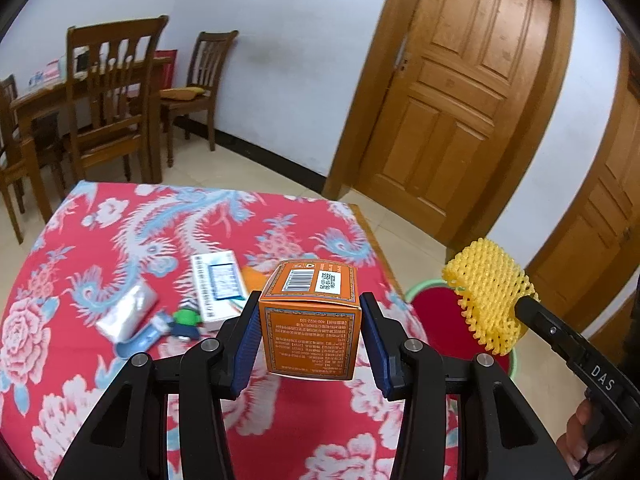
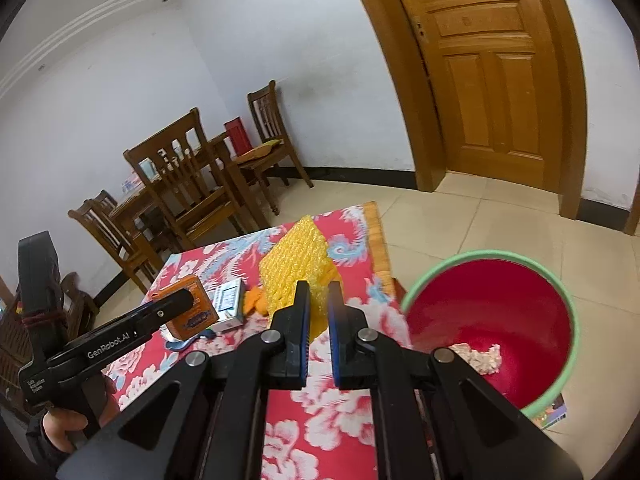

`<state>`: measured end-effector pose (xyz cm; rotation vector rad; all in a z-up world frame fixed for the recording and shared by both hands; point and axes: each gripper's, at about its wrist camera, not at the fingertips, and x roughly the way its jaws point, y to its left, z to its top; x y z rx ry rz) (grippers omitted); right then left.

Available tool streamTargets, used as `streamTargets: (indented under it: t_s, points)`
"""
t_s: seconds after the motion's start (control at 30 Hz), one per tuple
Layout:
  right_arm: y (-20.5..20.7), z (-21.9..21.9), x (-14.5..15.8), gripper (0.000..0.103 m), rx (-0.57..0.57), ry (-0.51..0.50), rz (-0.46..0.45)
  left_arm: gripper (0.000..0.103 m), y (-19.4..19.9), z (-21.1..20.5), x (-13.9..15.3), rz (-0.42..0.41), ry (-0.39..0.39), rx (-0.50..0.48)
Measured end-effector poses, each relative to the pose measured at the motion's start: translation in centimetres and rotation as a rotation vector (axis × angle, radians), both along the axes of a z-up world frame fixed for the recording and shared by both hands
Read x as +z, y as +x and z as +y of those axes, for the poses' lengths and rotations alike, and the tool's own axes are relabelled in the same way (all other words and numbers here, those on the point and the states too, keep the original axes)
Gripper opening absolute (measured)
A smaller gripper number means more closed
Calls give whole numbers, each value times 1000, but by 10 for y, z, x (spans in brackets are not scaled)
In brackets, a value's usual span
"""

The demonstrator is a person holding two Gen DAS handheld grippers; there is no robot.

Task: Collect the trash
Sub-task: 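Carry the orange box and yellow net over the red bucket with both grippers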

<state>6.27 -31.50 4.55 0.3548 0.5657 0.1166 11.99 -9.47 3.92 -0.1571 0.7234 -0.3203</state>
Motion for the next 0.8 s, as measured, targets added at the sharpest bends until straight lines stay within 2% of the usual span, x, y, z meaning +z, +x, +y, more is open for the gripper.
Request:
streamTargets:
  t_s: [0.5, 0.8]
  points:
    - [-26, -61, -9, 10, -116, 35, 3, 48, -2, -69, -4, -4, 13, -136]
    - [-38, -100, -24, 11, -217, 47, 32, 48, 2, -120, -22, 32, 24, -252]
